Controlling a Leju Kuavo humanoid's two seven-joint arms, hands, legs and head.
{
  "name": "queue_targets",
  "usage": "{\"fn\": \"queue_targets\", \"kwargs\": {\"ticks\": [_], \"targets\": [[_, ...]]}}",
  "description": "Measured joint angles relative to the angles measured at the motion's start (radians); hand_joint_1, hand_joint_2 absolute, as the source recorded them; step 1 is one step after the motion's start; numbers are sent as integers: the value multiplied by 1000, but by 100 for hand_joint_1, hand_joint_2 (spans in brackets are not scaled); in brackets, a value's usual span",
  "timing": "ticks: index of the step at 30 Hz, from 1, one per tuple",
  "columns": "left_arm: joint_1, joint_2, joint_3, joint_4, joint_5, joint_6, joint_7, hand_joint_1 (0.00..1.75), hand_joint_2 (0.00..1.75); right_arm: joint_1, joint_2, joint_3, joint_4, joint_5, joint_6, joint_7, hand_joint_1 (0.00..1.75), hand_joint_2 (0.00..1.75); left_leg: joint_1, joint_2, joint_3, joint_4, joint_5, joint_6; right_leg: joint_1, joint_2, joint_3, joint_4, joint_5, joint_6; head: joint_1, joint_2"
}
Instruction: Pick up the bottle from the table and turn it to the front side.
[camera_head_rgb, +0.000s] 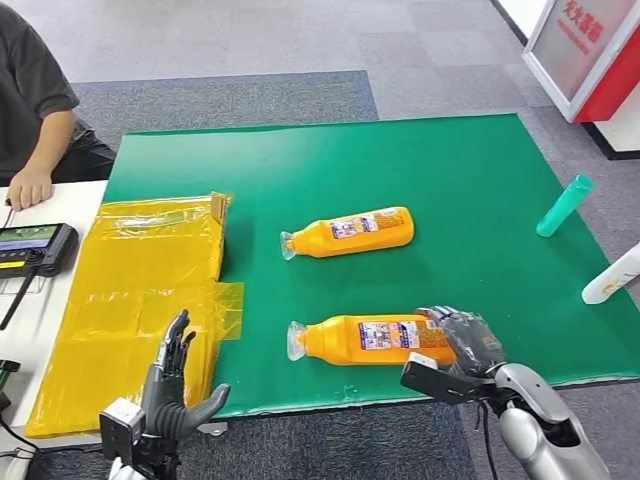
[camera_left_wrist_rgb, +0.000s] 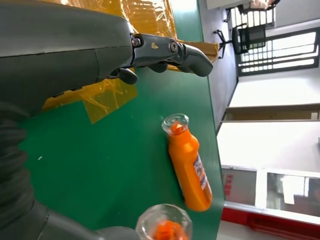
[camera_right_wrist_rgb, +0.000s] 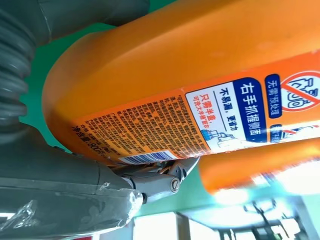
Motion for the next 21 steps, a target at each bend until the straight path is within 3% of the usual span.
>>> {"fn": "queue_targets", "kwargs": {"ticks": [4, 11, 21], "targets": [[-15, -10, -2, 1, -9, -23, 8, 0, 175, 38, 42, -14, -71, -10, -51, -57, 175, 175, 0, 0, 0, 0, 0, 0, 0, 0, 0, 0, 0, 0, 0, 0], [-79, -25, -50, 13, 19, -22, 67, 0, 175, 49, 168, -16, -117, -90, -140, -124, 175, 175, 0, 0, 0, 0, 1, -1, 0, 0, 0, 0, 0, 0, 0, 0], [-158, -24, -156, 17, 54, -73, 98, 0, 175, 25, 291, -16, -99, -205, -155, -198, 175, 175, 0, 0, 0, 0, 1, -1, 0, 0, 0, 0, 0, 0, 0, 0]]}}
